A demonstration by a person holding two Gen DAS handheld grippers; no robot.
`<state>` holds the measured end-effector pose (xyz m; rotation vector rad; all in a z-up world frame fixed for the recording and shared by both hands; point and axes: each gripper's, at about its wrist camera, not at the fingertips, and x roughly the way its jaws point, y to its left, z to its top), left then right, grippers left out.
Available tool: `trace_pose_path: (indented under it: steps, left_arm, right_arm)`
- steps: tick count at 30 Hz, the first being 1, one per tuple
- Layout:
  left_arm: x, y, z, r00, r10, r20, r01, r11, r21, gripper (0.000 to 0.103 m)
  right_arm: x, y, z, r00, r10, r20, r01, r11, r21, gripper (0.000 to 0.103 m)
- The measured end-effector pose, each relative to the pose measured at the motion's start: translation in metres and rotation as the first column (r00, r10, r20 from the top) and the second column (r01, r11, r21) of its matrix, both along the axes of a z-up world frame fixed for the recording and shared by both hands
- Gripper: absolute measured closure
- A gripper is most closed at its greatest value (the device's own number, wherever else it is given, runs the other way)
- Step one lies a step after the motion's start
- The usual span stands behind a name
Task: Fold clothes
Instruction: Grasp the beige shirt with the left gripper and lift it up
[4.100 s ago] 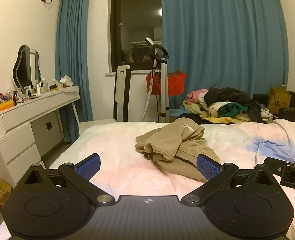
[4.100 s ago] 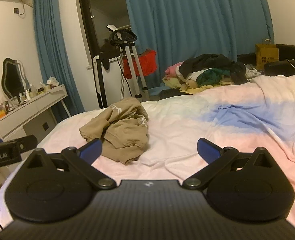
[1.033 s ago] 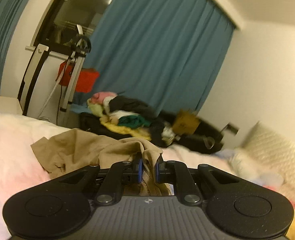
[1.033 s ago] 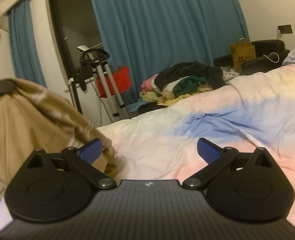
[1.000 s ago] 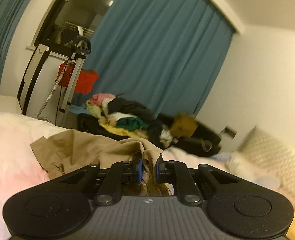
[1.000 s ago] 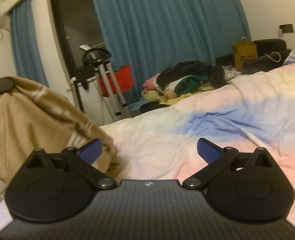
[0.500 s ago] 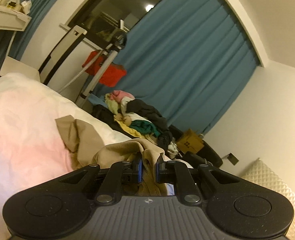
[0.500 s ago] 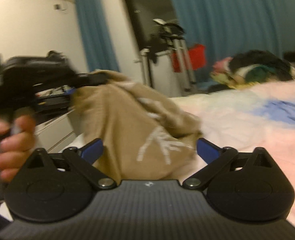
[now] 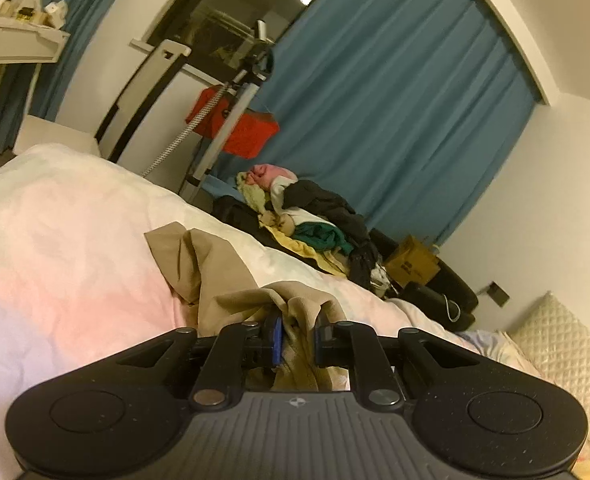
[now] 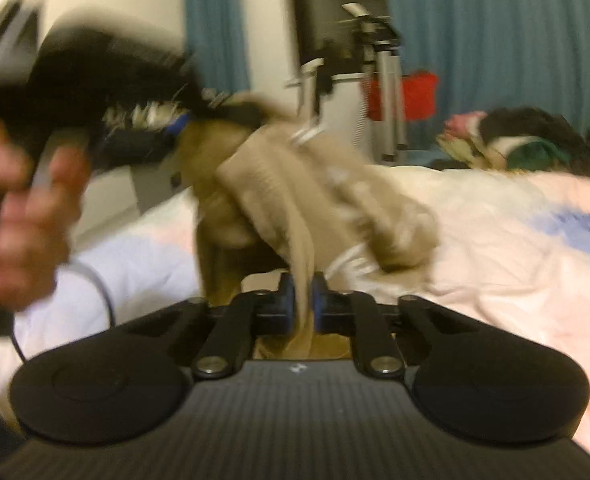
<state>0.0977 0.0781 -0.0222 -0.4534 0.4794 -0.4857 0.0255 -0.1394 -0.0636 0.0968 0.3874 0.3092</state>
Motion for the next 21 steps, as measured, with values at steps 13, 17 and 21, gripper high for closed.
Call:
trace_pose_path:
  steps: [13, 17, 21]
  left_arm:
    - [-0.013, -0.048, -0.015, 0.989, -0.148, 0.029, 0.138, 0.967, 0.212, 0.077]
    - [-0.005, -0.062, -0.030, 0.992, -0.123, 0.024, 0.113, 0.961, 0.254, 0.077]
    - [0.017, -0.080, -0.050, 0.997, -0.060, 0.056, 0.039, 0.943, 0.329, 0.077]
  right_arm:
    - [-0.008, -0.145, 0.054, 0.919, -0.387, 0.076, 0.359, 0.901, 0.245, 0.095]
    - [0.006, -0.178, 0.048, 0.914, -0.405, -0.028, 0.398, 0.878, 0.265, 0.095]
    - [0.031, -0.196, 0.013, 0.903, -0.353, -0.247, 0.410, 0.879, 0.244, 0.093]
